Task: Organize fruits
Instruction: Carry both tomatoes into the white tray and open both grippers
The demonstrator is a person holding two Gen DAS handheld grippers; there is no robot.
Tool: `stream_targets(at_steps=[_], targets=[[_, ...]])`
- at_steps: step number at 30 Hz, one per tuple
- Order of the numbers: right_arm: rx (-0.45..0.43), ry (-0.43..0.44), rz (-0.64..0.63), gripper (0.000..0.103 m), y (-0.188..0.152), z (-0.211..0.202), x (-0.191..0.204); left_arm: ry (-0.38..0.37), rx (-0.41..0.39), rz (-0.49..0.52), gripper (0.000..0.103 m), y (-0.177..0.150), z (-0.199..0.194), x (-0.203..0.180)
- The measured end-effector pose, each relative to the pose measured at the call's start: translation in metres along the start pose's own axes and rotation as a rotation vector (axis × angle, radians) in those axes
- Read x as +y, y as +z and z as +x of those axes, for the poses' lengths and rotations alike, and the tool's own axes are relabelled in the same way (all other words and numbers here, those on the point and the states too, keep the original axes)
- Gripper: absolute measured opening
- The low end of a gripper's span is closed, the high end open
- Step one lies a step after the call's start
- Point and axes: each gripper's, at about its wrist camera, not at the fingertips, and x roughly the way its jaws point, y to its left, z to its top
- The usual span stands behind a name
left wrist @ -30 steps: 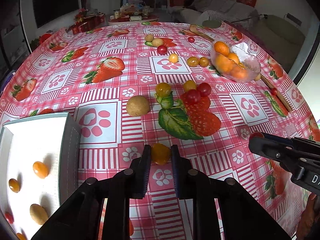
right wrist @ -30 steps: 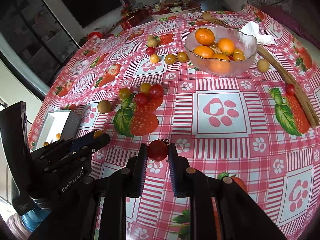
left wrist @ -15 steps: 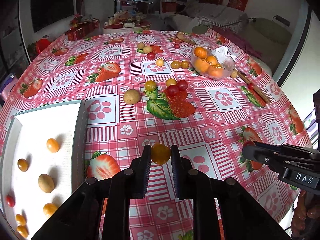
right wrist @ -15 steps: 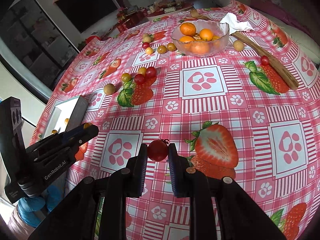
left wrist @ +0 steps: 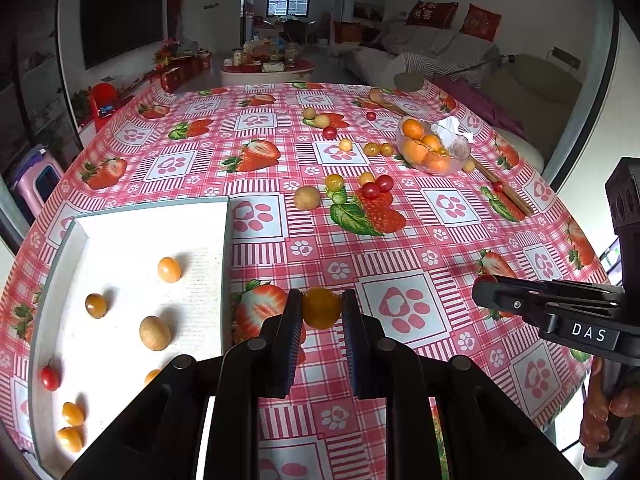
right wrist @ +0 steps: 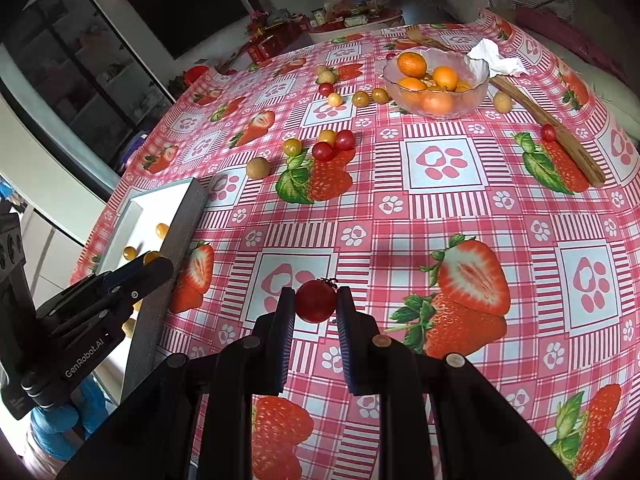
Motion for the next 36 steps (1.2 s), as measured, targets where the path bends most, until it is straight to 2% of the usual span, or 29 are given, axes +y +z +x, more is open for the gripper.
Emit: stream_targets(at_steps=[9,15,21,24,36], targets=[[0.012,0.009,-0.060,0.023,0.006,0.004,0.035,0.017,-0.043,-0.073,0.021,-0.009,-0.023,0.037],[0.023,0.033,-0.109,0.023,0.019,0.009,0.064,0.105,-0.084,-0.120,0.021,-0.015,-0.042,0.081],[0.045,0.062,-0.177,0.023,0.037,0.027,0.105,0.193,-0.043,-0.193,0.021,-0.026,-0.036,0.132],[0.065,0.075,-0.207,0.023,0.046,0.040,0.125,0.210,-0.021,-0.215,0.021,-0.030,-0.028,0.146],[0.162,0.092,-0.311,0.023,0.068,0.116,0.194,0.218,0.061,-0.230,0.021,-0.032,0.002,0.160]])
